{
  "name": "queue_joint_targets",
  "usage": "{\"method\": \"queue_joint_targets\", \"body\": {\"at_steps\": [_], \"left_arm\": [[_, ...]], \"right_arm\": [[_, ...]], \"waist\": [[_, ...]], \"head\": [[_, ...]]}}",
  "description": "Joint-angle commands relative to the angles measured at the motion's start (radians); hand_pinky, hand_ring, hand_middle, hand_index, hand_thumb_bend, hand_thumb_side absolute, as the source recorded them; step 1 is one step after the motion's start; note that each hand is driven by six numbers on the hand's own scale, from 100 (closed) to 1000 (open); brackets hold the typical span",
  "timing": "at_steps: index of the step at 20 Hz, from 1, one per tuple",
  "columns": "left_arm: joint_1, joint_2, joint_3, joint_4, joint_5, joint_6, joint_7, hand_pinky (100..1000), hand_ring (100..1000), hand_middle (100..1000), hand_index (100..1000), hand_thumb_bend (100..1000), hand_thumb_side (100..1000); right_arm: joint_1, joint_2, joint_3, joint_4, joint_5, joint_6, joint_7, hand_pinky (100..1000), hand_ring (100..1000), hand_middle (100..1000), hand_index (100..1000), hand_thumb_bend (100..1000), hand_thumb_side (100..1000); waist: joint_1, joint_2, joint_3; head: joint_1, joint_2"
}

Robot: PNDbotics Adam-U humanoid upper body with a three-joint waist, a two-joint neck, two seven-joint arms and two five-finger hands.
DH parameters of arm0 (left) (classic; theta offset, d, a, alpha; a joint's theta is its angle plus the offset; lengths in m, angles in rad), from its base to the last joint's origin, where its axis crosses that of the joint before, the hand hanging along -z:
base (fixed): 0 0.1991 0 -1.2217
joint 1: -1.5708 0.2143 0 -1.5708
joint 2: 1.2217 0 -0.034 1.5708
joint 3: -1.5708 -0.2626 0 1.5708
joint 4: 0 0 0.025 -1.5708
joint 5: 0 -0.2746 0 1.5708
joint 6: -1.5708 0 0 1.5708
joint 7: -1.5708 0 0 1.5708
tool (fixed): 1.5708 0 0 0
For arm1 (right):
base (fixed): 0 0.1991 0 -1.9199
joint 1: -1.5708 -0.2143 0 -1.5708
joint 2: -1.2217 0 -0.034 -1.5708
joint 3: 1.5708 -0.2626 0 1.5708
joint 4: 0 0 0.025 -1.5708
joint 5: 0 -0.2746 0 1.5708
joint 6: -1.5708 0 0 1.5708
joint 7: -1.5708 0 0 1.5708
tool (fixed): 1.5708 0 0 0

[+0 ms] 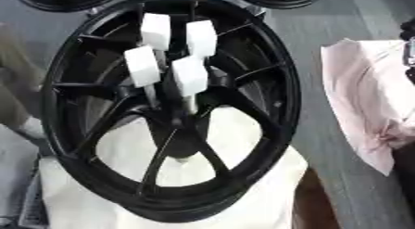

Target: Pull the pin out of the wheel hub.

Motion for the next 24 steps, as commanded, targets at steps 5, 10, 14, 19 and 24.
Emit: {"method": "queue_joint_targets", "body": {"at_steps": [5, 10, 14, 19, 24], "left_arm": [[-0.176, -0.001, -0.105, 0.118, -0.118, -0.015, -0.118, 682, 728, 731, 796, 100, 579], [-0.311, -0.094, -0.203, 0.250, -0.201, 0.001, -0.200, 704, 739, 745, 799, 100, 620], [-0.414, -0.191, -0.294, 0.353, -0.265, 0.034, -0.264, 735, 749, 754, 803, 100, 657], [-0.545, -0.306, -0.382, 0.484, -0.345, 0.074, -0.345, 744, 754, 713, 809, 100, 681], [-0.649, -0.400, -0.396, 0.617, -0.427, 0.057, -0.427, 759, 752, 719, 825, 100, 716]], "right_arm": [[0.007, -0.042, 0.007, -0.001, 0.003, -0.011, 0.013, 679, 668, 564, 663, 100, 216], [0.014, -0.047, 0.008, 0.005, 0.001, -0.019, 0.014, 680, 669, 564, 664, 100, 214], [0.015, -0.049, 0.014, 0.010, 0.001, -0.023, 0.021, 680, 669, 565, 664, 100, 214], [0.018, -0.051, 0.015, 0.013, -0.002, -0.030, 0.022, 680, 667, 565, 664, 100, 209], [0.015, -0.052, 0.016, 0.015, -0.003, -0.033, 0.023, 681, 668, 565, 665, 100, 212]], "waist": [[0.003, -0.033, -0.022], [0.000, -0.039, -0.024], [-0.003, -0.042, -0.021], [-0.012, -0.043, -0.017], [-0.014, -0.041, -0.011]], "head": [[-0.047, 0.005], [-0.054, 0.005], [-0.048, 0.005], [-0.043, 0.005], [-0.045, 0.005]]}}
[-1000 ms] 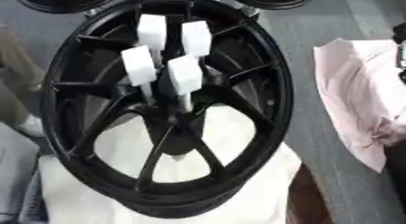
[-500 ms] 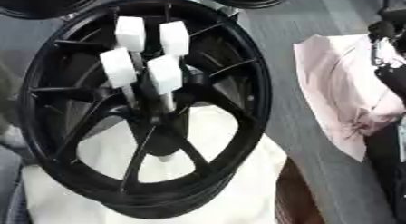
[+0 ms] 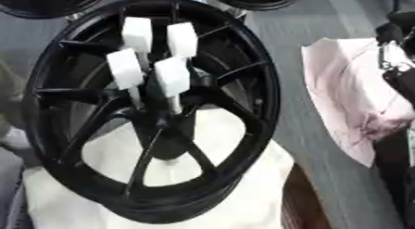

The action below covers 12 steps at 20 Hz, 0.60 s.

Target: Pull the pin out of the wheel hub.

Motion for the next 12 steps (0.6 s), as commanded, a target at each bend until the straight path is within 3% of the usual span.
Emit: {"method": "queue_joint_targets", "body": {"at_steps": [1, 7, 12], "left_arm": [[-0.048, -0.042, 0.002, 0.074, -0.052, -0.024, -0.051, 760, 746, 720, 826, 100, 721], [-0.082, -0.131, 0.031, 0.233, -0.140, -0.115, -0.149, 751, 709, 709, 824, 100, 788], [-0.097, -0.154, 0.052, 0.345, -0.126, -0.205, -0.239, 729, 684, 685, 820, 100, 877]], "right_arm": [[-0.008, -0.031, -0.002, -0.008, -0.002, -0.005, 0.004, 681, 668, 566, 665, 100, 212], [-0.009, -0.027, 0.000, -0.006, -0.002, -0.007, 0.009, 681, 669, 566, 665, 100, 215], [-0.010, -0.025, -0.001, -0.005, -0.002, -0.006, 0.011, 682, 669, 566, 666, 100, 219]], "waist": [[-0.001, -0.025, -0.001], [-0.005, -0.023, -0.005], [-0.004, -0.020, -0.001]], "head": [[0.002, -0.002], [0.018, -0.002], [0.021, -0.002]]}}
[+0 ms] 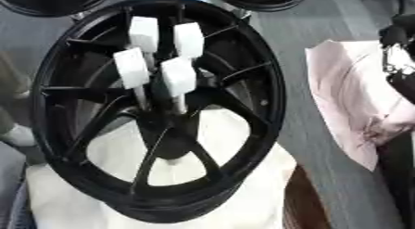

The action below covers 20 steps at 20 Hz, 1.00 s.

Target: Pull the pin out of the wheel hub.

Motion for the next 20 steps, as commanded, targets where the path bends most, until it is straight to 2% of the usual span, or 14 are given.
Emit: {"method": "queue_joint_targets", "body": {"at_steps": [1, 3, 6, 13, 20], "left_arm": [[-0.031, 0.006, 0.021, 0.038, 0.017, -0.054, -0.056, 726, 682, 684, 819, 100, 900], [-0.028, 0.007, 0.015, 0.046, 0.043, -0.074, -0.090, 715, 676, 678, 817, 100, 942], [-0.030, 0.006, 0.002, 0.037, 0.086, -0.067, -0.139, 707, 670, 674, 816, 100, 970], [-0.034, 0.019, -0.037, -0.030, 0.170, 0.008, -0.197, 686, 650, 677, 821, 100, 1000], [-0.032, 0.070, -0.130, -0.186, 0.266, 0.073, -0.185, 688, 657, 699, 827, 100, 1000]], "right_arm": [[-0.008, -0.025, -0.004, -0.010, -0.002, -0.002, 0.003, 682, 669, 566, 666, 100, 219], [-0.007, -0.025, -0.005, -0.010, -0.001, -0.002, 0.003, 682, 669, 566, 666, 100, 220], [-0.008, -0.025, -0.004, -0.009, 0.000, -0.002, 0.004, 682, 670, 567, 666, 100, 221], [-0.006, -0.026, -0.004, -0.008, 0.001, -0.005, 0.006, 683, 671, 567, 667, 100, 223], [-0.006, -0.029, -0.005, -0.008, 0.002, -0.005, 0.007, 683, 672, 568, 667, 100, 224]], "waist": [[-0.001, -0.020, 0.001], [-0.001, -0.019, 0.003], [-0.002, -0.018, 0.004], [-0.002, -0.017, 0.005], [0.003, -0.016, 0.010]], "head": [[0.003, -0.002], [0.005, -0.002], [0.010, -0.002], [0.014, -0.002], [0.010, -0.002]]}}
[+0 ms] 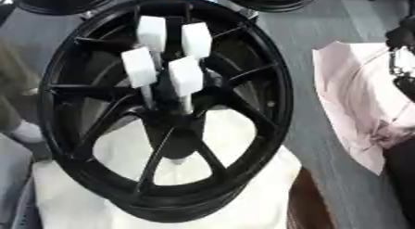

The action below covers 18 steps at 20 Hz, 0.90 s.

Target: Pull the pin out of the wheel hub.

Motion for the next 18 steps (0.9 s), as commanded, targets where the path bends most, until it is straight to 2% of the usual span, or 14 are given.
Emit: {"method": "queue_joint_targets", "body": {"at_steps": [1, 3, 9, 11, 13, 18], "left_arm": [[-0.027, 0.047, -0.034, -0.086, 0.047, 0.031, 0.002, 683, 652, 693, 823, 100, 998], [-0.025, 0.066, -0.045, -0.134, 0.071, 0.060, 0.023, 662, 634, 672, 811, 100, 955], [-0.009, 0.126, -0.086, -0.295, 0.100, 0.159, 0.116, 666, 635, 678, 811, 100, 926], [-0.004, 0.144, -0.099, -0.339, 0.085, 0.192, 0.132, 671, 638, 681, 812, 100, 899], [0.002, 0.168, -0.106, -0.370, 0.057, 0.226, 0.147, 680, 638, 683, 815, 100, 822], [0.015, 0.200, -0.128, -0.450, -0.007, 0.318, 0.155, 669, 623, 679, 825, 100, 769]], "right_arm": [[-0.006, -0.030, -0.005, -0.010, 0.002, -0.001, 0.003, 683, 672, 568, 668, 100, 224], [-0.004, -0.030, -0.006, -0.011, 0.002, -0.001, 0.003, 684, 672, 568, 668, 100, 226], [-0.001, -0.030, -0.007, -0.011, 0.003, -0.001, 0.004, 684, 673, 568, 668, 100, 228], [-0.001, -0.030, -0.008, -0.012, 0.004, -0.001, 0.004, 684, 673, 569, 668, 100, 228], [0.001, -0.029, -0.010, -0.012, 0.005, 0.000, 0.004, 684, 673, 569, 669, 100, 233], [0.001, -0.026, -0.012, -0.013, 0.011, 0.002, 0.004, 685, 674, 569, 669, 100, 237]], "waist": [[0.002, -0.017, 0.000], [0.002, -0.018, 0.001], [0.005, -0.018, 0.005], [0.005, -0.018, 0.006], [0.007, -0.016, 0.009], [0.009, -0.011, 0.015]], "head": [[-0.004, -0.002], [-0.006, -0.002], [-0.006, -0.002], [-0.006, -0.002], [-0.006, -0.002], [-0.005, -0.002]]}}
